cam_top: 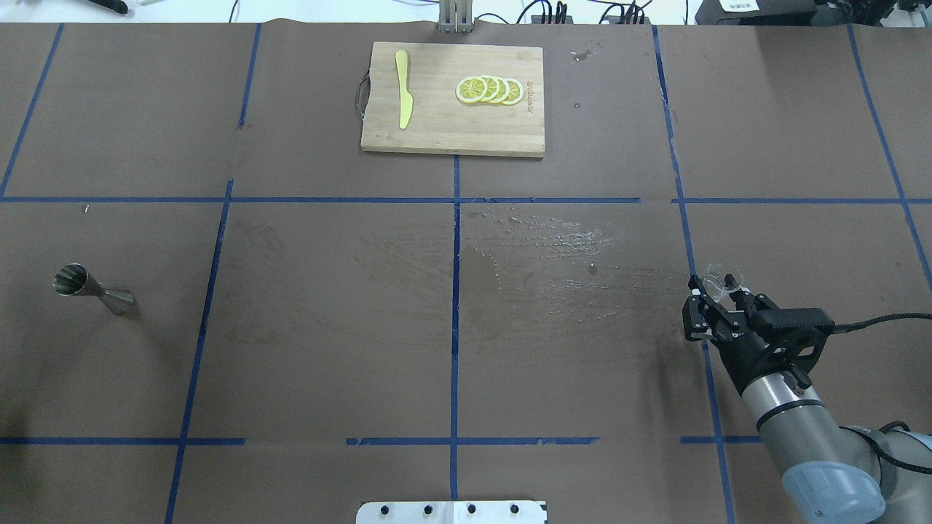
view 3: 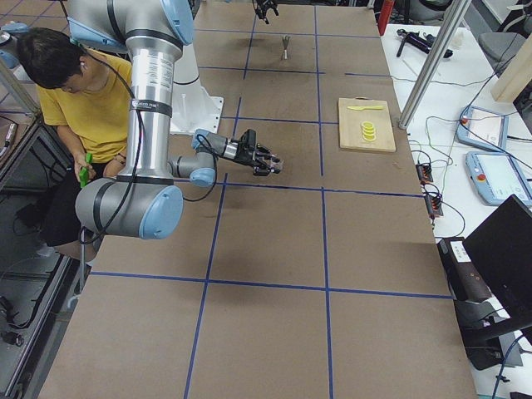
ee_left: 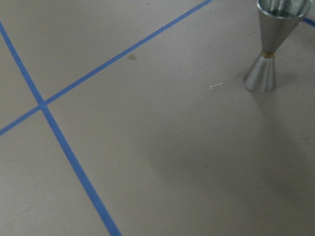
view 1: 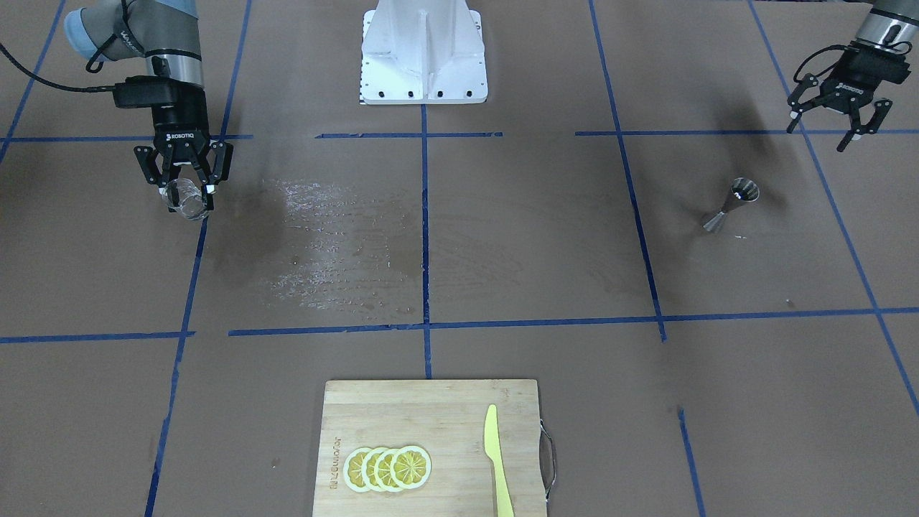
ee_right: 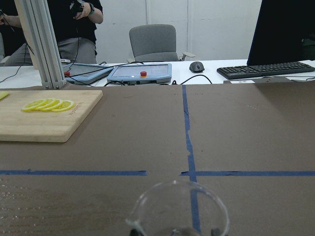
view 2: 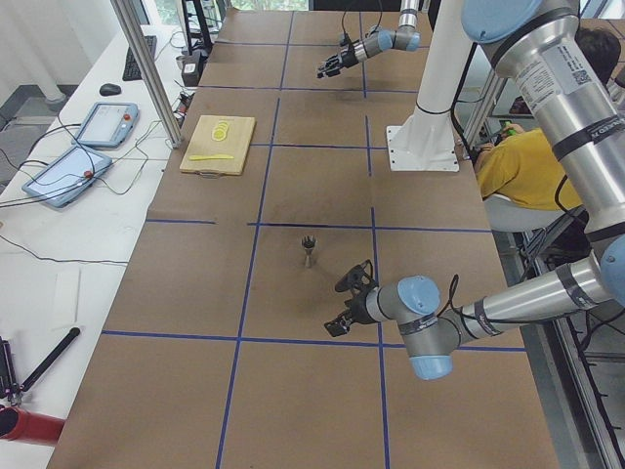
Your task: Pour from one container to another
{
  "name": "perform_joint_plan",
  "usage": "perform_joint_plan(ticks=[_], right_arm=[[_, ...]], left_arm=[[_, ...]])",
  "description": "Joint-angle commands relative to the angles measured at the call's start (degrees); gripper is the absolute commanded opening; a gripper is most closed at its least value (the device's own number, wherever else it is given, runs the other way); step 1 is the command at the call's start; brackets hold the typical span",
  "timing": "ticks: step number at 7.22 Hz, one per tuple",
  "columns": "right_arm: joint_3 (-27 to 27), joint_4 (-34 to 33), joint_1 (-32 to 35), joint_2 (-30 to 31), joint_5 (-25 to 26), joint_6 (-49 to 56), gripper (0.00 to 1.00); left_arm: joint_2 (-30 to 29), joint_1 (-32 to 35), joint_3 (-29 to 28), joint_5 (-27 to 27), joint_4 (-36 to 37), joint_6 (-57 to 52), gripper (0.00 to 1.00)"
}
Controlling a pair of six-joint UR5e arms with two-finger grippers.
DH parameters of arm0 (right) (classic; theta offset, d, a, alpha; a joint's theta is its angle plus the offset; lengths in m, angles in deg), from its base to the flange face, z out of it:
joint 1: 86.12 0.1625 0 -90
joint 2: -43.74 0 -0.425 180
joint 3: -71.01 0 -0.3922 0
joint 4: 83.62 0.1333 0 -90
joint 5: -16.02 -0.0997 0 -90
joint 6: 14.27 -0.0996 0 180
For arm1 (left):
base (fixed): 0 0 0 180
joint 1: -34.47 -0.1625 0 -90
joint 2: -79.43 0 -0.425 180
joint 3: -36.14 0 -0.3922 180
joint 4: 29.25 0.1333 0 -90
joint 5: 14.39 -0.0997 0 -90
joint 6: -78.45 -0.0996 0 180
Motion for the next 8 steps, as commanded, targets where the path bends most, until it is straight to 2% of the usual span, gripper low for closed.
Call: perform_joint_plan(ticks=[1, 3, 4, 6, 7, 8], right_arm=[[-8.73, 5.55, -3.9, -1.48, 7.24, -0.38, 0.22], [-11.38, 7.29, -4.26, -1.67, 7.7, -0.47, 0.3], [-12.0, 10.88, -4.18, -1.67, 7.44, -0.38, 0.37], [-13.05, 11.35, -4.09, -1.59, 6.92, -0.21, 0.44], [-13.32, 11.35, -4.17, -1.67, 6.65, -0.29, 0.58], [-13.59, 11.35, -4.17, -1.67, 6.65, -0.29, 0.59]], left_arm=[[-2.49, 5.9, -0.31, 3.94, 5.26, -5.75, 1.0], [-2.93, 5.9, 0.04, 4.03, 5.27, -5.66, 1.0], [-3.02, 5.9, 0.13, 4.11, 5.01, -5.66, 1.0], [-3.02, 5.9, 0.3, 4.12, 4.57, -5.4, 1.0], [-3.02, 5.9, 0.39, 4.12, 4.39, -5.4, 1.0], [-3.02, 5.9, 0.39, 4.2, 4.3, -5.49, 1.0]])
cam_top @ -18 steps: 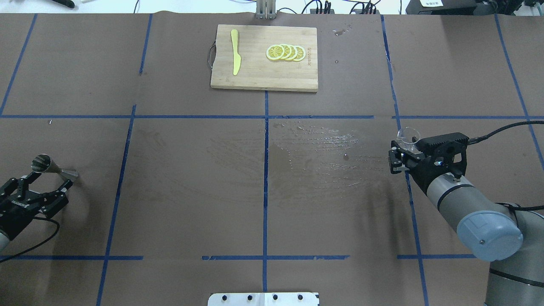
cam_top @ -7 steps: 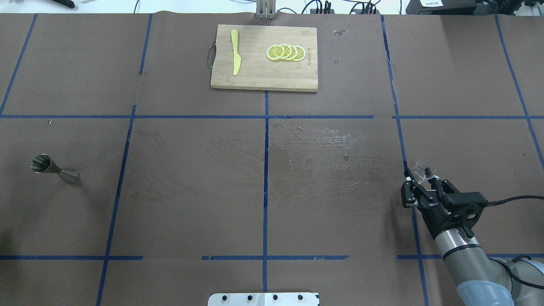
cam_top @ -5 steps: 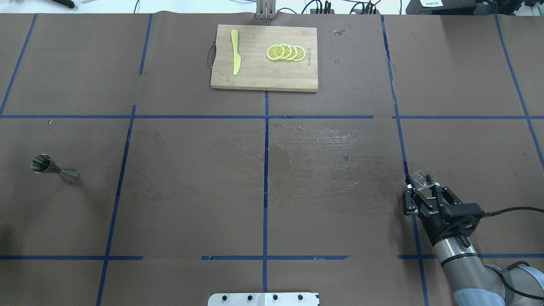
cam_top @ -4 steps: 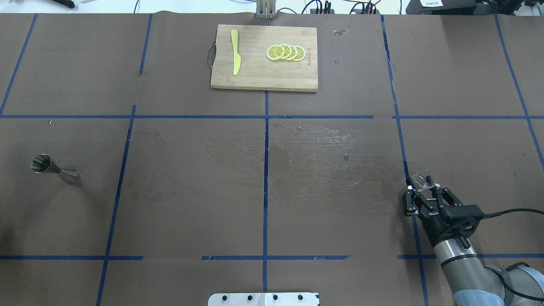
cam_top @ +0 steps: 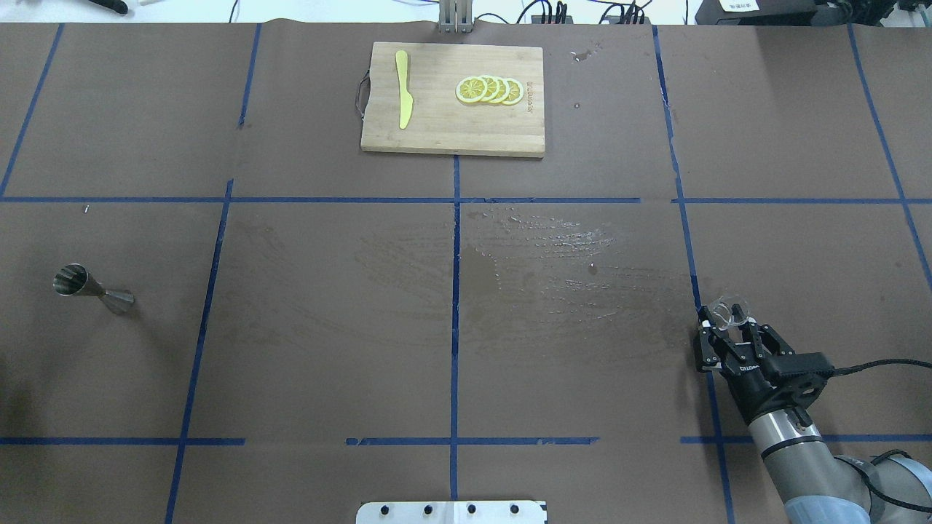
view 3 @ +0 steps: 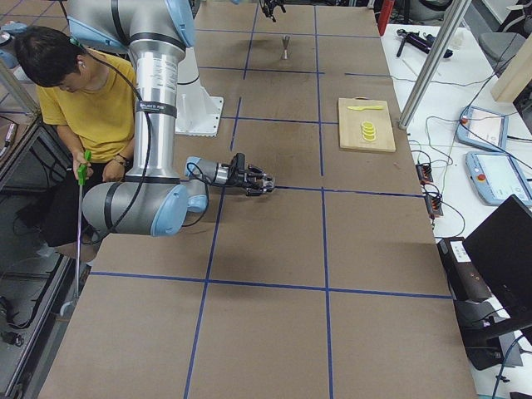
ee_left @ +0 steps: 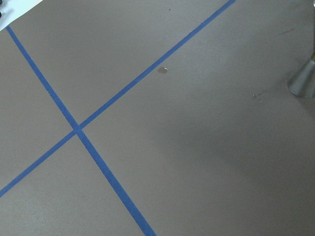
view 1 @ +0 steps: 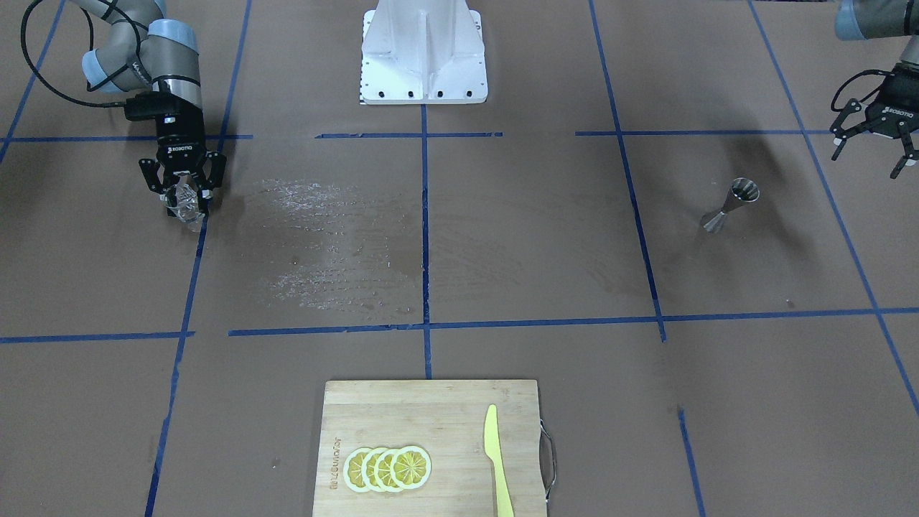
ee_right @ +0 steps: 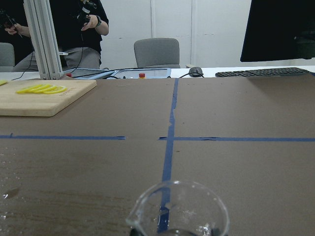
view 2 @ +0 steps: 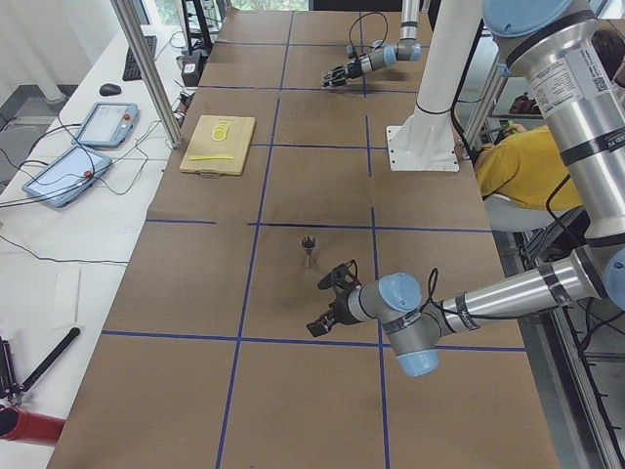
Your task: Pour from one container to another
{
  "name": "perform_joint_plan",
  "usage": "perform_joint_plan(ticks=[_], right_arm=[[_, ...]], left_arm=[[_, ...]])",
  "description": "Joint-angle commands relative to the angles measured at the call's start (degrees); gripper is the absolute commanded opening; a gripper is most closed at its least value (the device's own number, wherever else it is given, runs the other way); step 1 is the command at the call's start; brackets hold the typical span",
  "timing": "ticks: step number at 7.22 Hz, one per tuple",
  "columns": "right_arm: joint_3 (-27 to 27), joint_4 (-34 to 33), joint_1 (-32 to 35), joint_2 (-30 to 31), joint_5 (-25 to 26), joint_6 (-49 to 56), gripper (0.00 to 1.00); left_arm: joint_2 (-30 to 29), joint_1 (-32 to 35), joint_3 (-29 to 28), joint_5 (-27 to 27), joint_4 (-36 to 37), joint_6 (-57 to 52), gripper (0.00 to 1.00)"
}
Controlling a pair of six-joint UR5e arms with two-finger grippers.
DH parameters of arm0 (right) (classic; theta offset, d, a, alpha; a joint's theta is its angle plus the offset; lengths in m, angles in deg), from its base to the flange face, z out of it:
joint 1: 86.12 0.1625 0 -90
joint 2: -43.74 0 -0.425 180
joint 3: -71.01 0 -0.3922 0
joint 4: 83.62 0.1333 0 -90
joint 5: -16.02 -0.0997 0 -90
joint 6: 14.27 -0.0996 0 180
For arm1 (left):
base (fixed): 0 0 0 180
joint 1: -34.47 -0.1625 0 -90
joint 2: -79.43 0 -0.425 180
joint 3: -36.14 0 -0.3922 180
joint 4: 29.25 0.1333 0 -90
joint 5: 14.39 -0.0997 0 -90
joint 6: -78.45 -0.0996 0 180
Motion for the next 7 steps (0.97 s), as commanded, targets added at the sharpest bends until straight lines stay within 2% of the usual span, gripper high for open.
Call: perform_joint_plan(ticks=[1, 2, 3, 4, 5, 7], right_arm=[[-1.44, 0.08, -0.02, -0.03, -0.22, -0.02, 0.59], [-1.54, 0.08, 0.06, -0.03, -0.31, 0.07, 0.59], [-1.62, 0.08, 0.06, 0.05, -0.66, -0.02, 0.74], [-1.71, 0.08, 0.06, 0.14, -0.75, 0.07, 0.79], [-1.28, 0.16, 0.06, 0.14, -0.84, -0.02, 1.0], [0.82, 0.25, 0.24, 0.75, -1.88, 0.59, 1.0]], left_arm=[[0.0, 0.09, 0.14, 0.59, -0.24, -0.05, 1.0], [0.0, 0.09, 0.14, 1.29, -0.32, -0.05, 1.0], [0.0, 0.09, 0.22, 1.38, -0.76, -0.05, 1.0], [0.0, 0.09, 0.31, 1.65, -0.85, -0.05, 1.0], [0.0, 0.09, 0.4, 1.65, -0.85, -0.05, 1.0], [0.0, 0.09, 0.58, 1.74, -0.85, -0.05, 1.0]])
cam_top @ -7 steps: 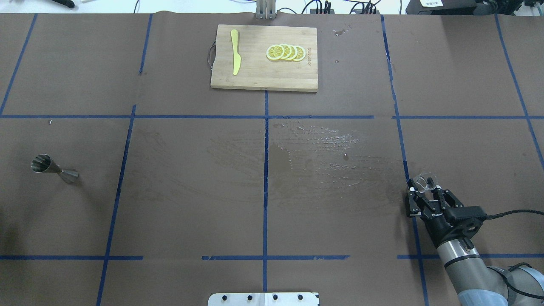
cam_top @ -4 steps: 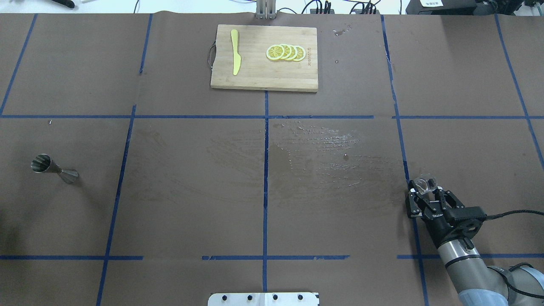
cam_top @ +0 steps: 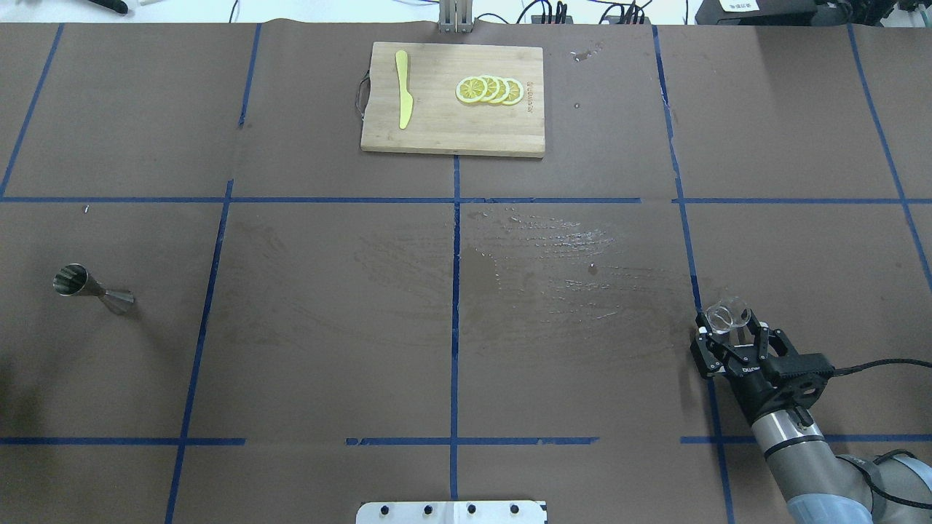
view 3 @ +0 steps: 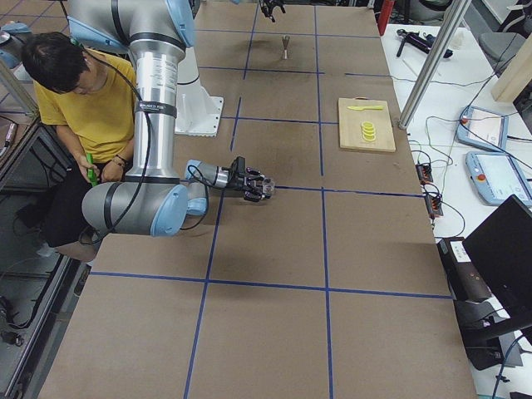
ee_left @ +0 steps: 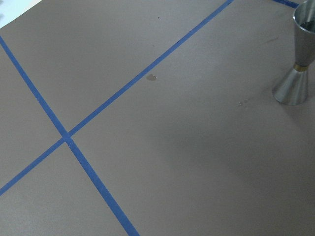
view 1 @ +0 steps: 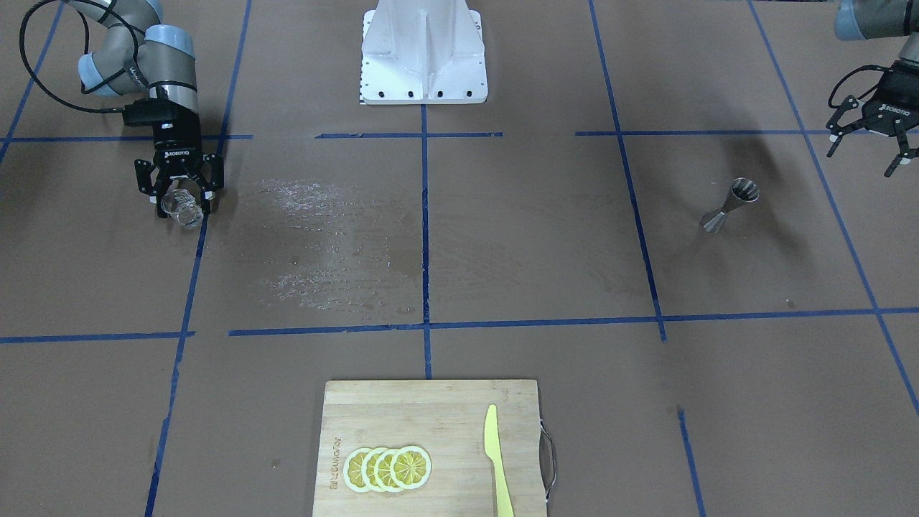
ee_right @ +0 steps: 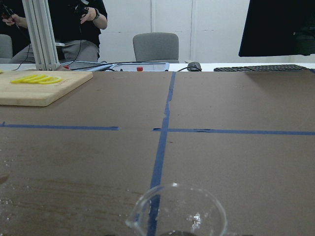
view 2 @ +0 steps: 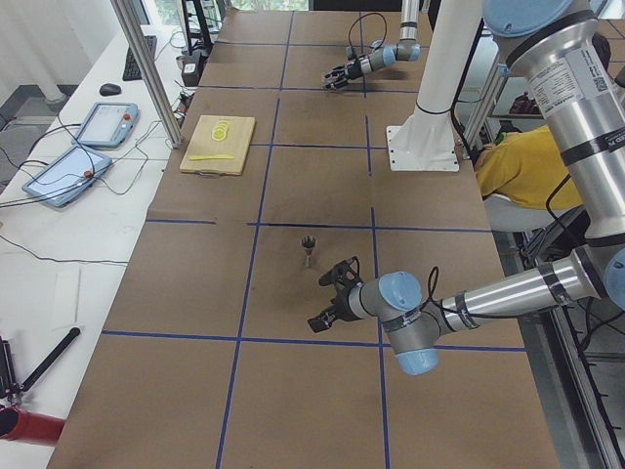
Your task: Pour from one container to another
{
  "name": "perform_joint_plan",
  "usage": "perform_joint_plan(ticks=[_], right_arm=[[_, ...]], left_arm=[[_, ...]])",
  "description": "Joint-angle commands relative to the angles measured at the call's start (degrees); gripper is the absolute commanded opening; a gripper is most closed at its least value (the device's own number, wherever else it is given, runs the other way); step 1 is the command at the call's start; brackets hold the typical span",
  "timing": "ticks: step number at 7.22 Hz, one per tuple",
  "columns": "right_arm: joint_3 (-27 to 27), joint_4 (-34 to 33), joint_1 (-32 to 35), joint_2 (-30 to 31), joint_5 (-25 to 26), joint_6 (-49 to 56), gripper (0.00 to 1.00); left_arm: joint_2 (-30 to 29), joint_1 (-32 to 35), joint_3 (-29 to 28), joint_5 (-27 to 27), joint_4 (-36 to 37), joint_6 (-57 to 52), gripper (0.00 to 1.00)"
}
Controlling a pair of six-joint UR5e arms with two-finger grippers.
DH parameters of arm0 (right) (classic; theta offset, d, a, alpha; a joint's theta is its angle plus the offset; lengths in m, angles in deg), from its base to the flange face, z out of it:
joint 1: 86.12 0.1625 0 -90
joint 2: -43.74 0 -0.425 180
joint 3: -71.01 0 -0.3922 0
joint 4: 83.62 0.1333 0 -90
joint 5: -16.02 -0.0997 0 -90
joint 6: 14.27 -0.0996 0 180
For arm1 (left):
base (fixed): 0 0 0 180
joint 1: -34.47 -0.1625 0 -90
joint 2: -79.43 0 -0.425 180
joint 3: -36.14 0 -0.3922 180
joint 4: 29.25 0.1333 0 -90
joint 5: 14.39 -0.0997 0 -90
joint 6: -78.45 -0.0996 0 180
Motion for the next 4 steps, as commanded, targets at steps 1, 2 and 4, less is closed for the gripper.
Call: perform_joint_plan(ticks=[1, 2, 4], right_arm=[[4.35, 0.34, 0.0, 2.73, -2.96, 0.47, 1.0], [6.91, 2.34, 0.0, 7.01, -6.81, 0.56, 1.0], [15.16, 6.22, 0.26, 17.74, -19.46, 2.31, 1.0]], left_arm=[[0.0, 0.0, 0.02, -0.01, 0.02, 0.17, 1.0], [0.0, 0.0, 0.02, -0.01, -0.06, 0.26, 1.0], [0.0, 0.0, 0.11, 0.08, -0.06, 0.35, 1.0]])
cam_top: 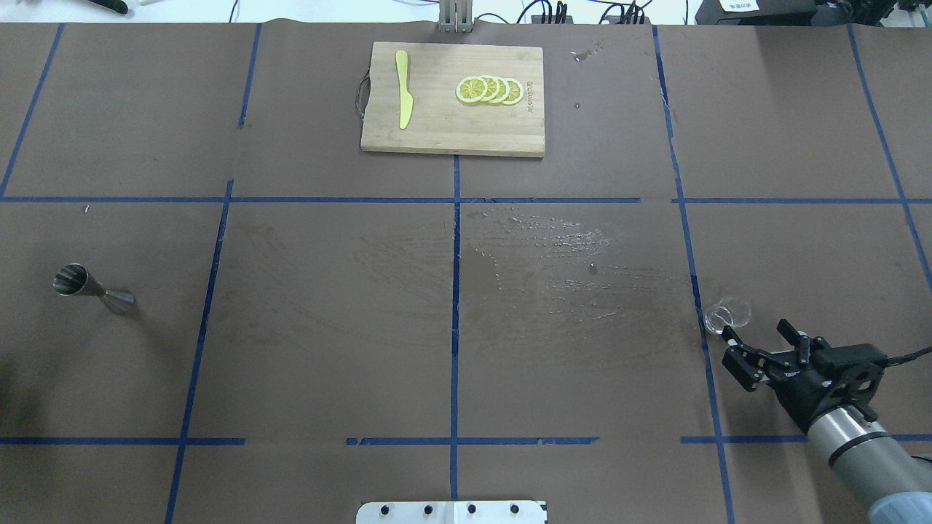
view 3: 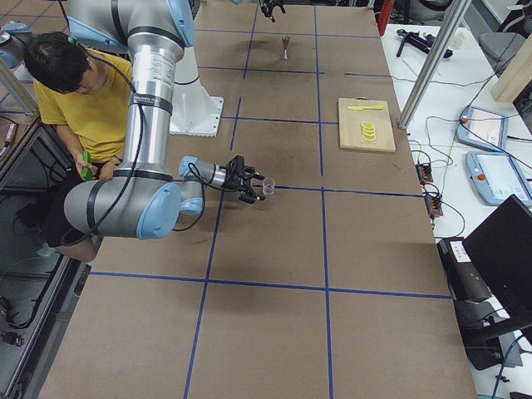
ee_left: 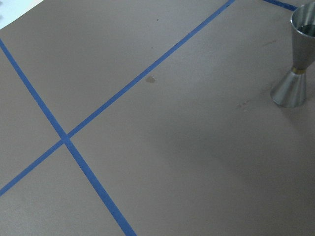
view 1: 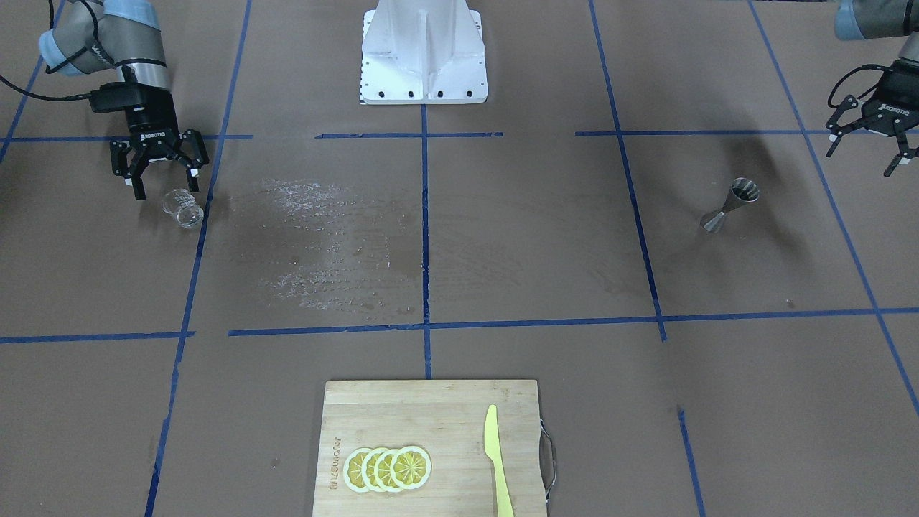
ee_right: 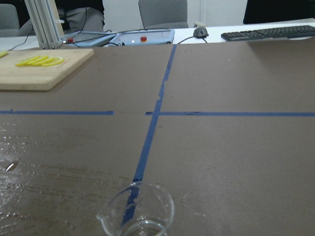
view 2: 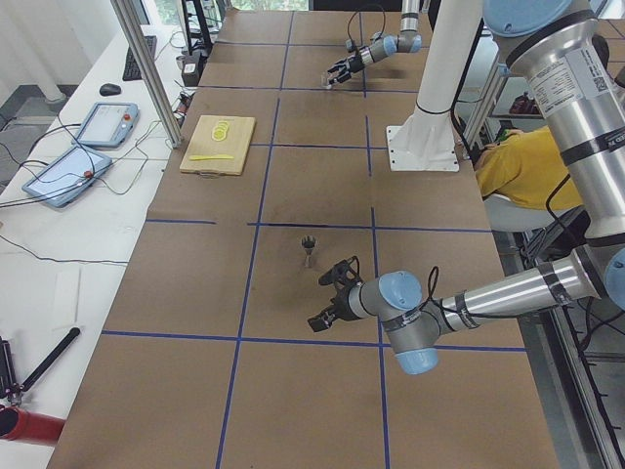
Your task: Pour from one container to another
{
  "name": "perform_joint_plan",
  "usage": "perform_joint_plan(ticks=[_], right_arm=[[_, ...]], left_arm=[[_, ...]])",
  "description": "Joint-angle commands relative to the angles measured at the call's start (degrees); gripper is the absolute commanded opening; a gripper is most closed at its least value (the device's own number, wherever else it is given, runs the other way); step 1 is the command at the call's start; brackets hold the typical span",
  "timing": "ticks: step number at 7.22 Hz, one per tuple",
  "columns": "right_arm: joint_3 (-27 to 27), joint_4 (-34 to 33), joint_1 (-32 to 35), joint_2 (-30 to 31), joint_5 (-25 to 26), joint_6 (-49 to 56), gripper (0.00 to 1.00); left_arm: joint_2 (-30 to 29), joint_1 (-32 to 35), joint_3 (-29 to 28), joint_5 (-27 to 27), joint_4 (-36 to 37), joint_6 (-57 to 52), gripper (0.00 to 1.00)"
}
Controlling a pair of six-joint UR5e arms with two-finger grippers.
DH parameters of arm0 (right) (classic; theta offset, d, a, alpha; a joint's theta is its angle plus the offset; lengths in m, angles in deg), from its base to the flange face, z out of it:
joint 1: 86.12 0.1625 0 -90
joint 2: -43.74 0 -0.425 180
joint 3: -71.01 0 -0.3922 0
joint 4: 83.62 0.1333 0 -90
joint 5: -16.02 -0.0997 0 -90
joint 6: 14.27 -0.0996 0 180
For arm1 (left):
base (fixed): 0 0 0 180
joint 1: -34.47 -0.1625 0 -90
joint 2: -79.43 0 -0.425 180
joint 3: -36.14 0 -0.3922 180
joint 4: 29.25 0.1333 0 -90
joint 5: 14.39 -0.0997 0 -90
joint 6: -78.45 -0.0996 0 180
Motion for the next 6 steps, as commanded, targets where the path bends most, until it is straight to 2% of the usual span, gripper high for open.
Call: perform_joint_plan(ticks=[1, 2, 3, 4, 6], right_arm=[[4.9, 1.75, 0.41, 7.61, -12.23, 1.73, 1.0], [4.56, 1.75, 3.45, 8.15, -18.2, 6.26, 1.0], [4.38, 1.75, 10.88, 8.16, -28.26, 11.09, 1.0], [4.47, 1.41, 19.13, 7.72, -37.76, 12.71, 1.0], [3.86, 0.01, 38.54, 5.97, -59.19, 25.83, 1.0]], left_arm=[[0.09, 0.0, 0.06, 0.07, -0.01, 0.17, 1.0], [0.09, 0.0, -0.37, 0.07, 0.16, 0.26, 1.0], [0.09, 0.0, -0.9, 0.16, 0.6, 2.96, 1.0], [0.09, 0.0, -0.9, 0.24, 0.78, 7.51, 1.0], [0.0, 0.09, -0.99, 1.91, 2.52, 8.26, 1.0]])
